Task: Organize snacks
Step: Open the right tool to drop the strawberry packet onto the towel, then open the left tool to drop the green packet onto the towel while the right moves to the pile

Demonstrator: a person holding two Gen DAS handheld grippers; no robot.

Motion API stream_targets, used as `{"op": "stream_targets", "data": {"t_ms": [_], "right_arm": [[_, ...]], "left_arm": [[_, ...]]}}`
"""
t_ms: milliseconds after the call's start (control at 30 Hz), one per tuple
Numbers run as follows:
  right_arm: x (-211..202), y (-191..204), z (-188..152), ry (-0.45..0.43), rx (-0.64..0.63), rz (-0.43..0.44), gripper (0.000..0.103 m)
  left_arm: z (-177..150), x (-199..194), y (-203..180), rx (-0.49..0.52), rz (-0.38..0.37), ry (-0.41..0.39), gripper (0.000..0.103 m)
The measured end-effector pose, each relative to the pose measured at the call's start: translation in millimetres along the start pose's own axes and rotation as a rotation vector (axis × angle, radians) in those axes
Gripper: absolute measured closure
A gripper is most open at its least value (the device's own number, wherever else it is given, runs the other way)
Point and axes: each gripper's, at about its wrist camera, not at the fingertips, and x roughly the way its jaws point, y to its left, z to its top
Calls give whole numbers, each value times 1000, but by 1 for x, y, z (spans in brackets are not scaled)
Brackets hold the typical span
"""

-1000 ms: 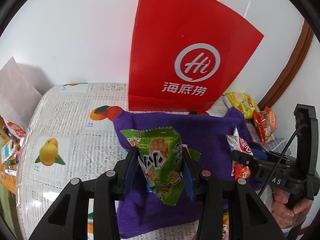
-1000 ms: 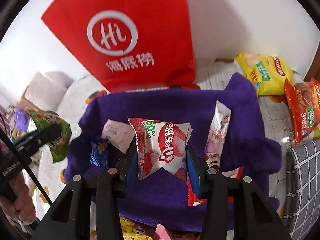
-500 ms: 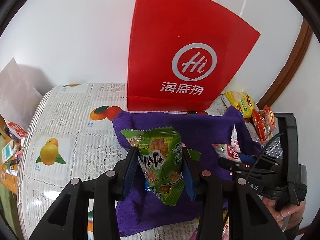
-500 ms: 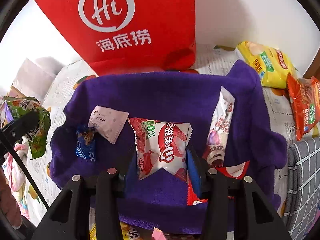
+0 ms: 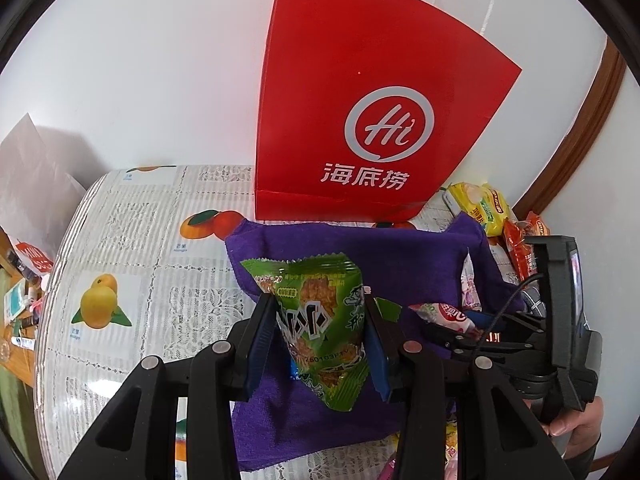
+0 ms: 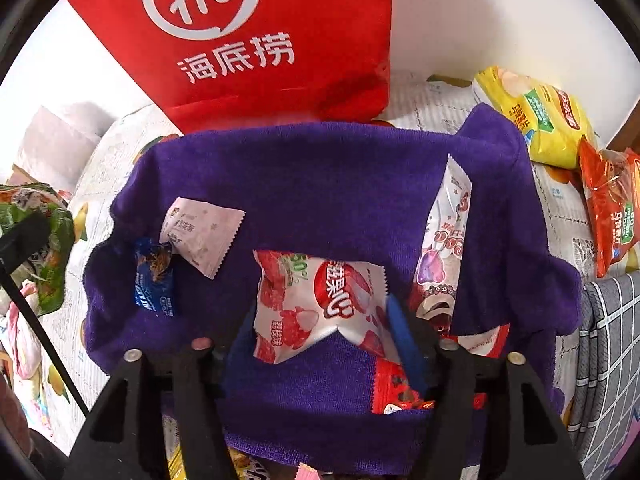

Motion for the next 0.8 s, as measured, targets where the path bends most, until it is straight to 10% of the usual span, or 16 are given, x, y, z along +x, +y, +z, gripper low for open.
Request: {"op": "stream_targets", "data": {"t_ms": [800], "right_arm": [[-40, -16, 4, -75, 76, 54, 29]], "left_arm": [[-10, 37, -3, -3, 5, 156, 62]]}}
